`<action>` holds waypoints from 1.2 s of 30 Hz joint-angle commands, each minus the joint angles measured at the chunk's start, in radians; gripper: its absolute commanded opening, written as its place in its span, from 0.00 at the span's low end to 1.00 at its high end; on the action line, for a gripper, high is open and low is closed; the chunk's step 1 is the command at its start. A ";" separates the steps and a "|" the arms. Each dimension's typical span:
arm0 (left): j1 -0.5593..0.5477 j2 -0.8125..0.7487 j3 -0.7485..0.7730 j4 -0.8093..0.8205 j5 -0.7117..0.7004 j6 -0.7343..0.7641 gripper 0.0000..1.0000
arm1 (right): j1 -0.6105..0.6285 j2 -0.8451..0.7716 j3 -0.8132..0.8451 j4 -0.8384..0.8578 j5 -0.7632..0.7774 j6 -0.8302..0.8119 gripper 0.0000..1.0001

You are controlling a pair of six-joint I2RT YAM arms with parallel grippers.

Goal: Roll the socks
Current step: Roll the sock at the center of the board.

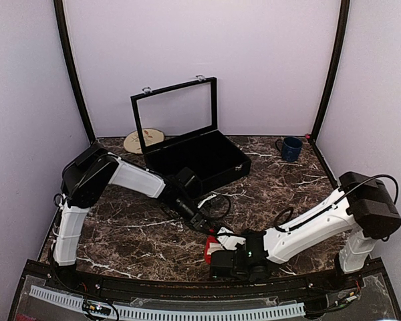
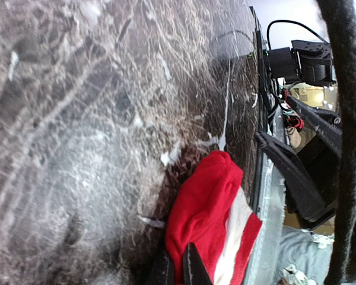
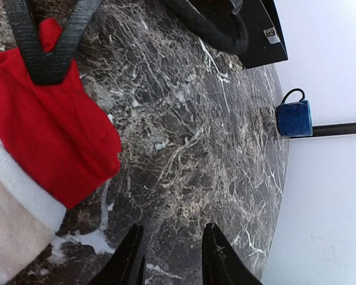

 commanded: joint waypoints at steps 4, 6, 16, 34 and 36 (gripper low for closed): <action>0.011 -0.027 -0.127 0.140 -0.262 -0.013 0.00 | -0.042 -0.110 0.034 -0.144 -0.069 0.199 0.32; 0.011 -0.043 -0.153 0.175 -0.284 -0.001 0.00 | -0.066 -0.141 0.040 -0.149 -0.098 0.220 0.35; -0.007 -0.149 -0.276 0.307 -0.385 0.147 0.00 | -0.241 -0.347 -0.036 0.092 -0.397 0.114 0.39; -0.104 -0.339 -0.518 0.623 -0.617 0.291 0.00 | -0.558 -0.372 -0.186 0.584 -1.074 0.014 0.46; -0.113 -0.353 -0.530 0.646 -0.646 0.301 0.00 | -0.590 -0.357 -0.190 0.629 -1.174 -0.006 0.48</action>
